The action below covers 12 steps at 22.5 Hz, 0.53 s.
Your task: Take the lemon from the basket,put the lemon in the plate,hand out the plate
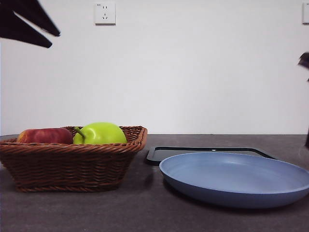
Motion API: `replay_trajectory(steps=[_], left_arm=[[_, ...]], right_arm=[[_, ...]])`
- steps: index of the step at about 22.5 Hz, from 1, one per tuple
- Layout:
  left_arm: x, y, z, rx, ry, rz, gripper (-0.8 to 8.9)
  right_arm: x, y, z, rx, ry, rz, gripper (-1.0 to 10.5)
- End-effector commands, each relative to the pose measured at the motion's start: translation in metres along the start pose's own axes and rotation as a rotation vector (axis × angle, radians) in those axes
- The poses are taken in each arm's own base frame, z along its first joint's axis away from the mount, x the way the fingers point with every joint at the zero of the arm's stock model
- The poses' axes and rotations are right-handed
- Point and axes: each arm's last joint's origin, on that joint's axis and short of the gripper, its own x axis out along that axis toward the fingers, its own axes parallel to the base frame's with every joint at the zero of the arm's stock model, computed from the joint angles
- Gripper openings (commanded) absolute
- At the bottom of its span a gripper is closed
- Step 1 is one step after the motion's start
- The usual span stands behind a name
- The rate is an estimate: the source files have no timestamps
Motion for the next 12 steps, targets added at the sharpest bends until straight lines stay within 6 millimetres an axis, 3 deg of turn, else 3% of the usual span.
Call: replay_trajectory(steps=[1,9,12], left_arm=[[0.002,-0.004,0.005,0.037,-0.020,0.023,3.15],[0.006,-0.011,0.002,0.053,0.007,0.003,3.28],[0.006,-0.012,0.002,0.055,0.009,0.001,3.28]], right_arm=[[0.011,0.002,0.010,-0.007,-0.011,0.008,2.4],[0.051,-0.001,0.020,0.017,0.032,0.016,2.2],[0.054,-0.002,0.020,0.021,0.040,0.014,0.8]])
